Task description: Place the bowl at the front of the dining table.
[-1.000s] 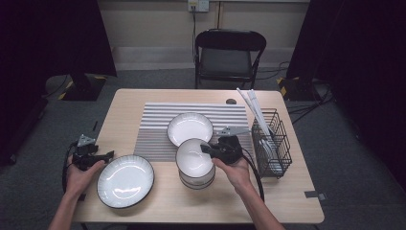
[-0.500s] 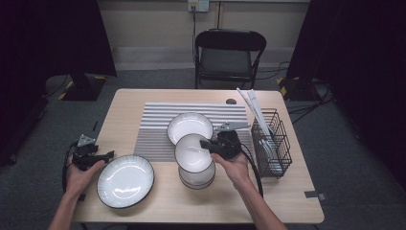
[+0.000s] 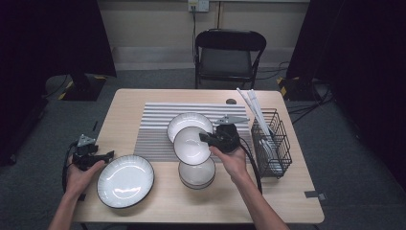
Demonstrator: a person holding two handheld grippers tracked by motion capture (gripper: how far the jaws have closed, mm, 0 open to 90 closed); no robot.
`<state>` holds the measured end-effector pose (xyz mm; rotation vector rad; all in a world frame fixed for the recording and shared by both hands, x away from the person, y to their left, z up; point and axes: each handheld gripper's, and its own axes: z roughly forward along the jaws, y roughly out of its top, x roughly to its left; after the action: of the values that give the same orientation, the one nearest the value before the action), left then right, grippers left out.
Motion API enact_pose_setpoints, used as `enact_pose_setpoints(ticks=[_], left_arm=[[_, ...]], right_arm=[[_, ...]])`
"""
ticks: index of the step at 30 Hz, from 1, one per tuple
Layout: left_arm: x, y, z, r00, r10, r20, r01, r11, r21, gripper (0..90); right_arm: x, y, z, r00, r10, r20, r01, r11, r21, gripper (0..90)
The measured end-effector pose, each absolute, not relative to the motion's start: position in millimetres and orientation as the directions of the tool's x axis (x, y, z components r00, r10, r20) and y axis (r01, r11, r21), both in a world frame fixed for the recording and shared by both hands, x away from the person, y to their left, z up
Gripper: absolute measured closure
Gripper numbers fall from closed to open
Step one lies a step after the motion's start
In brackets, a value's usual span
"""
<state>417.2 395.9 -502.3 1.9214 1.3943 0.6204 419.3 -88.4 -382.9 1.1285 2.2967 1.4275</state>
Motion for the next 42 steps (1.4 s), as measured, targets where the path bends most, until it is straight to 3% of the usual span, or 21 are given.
enact_pose_setpoints(ticks=[42], left_arm=[[417,396,-502,0.314,0.949,-0.011,0.630,-0.200,0.751,22.4]], right_arm=[[467,-77,-364,-0.631,0.753,0.189,0.516,0.225,0.826,83.0]])
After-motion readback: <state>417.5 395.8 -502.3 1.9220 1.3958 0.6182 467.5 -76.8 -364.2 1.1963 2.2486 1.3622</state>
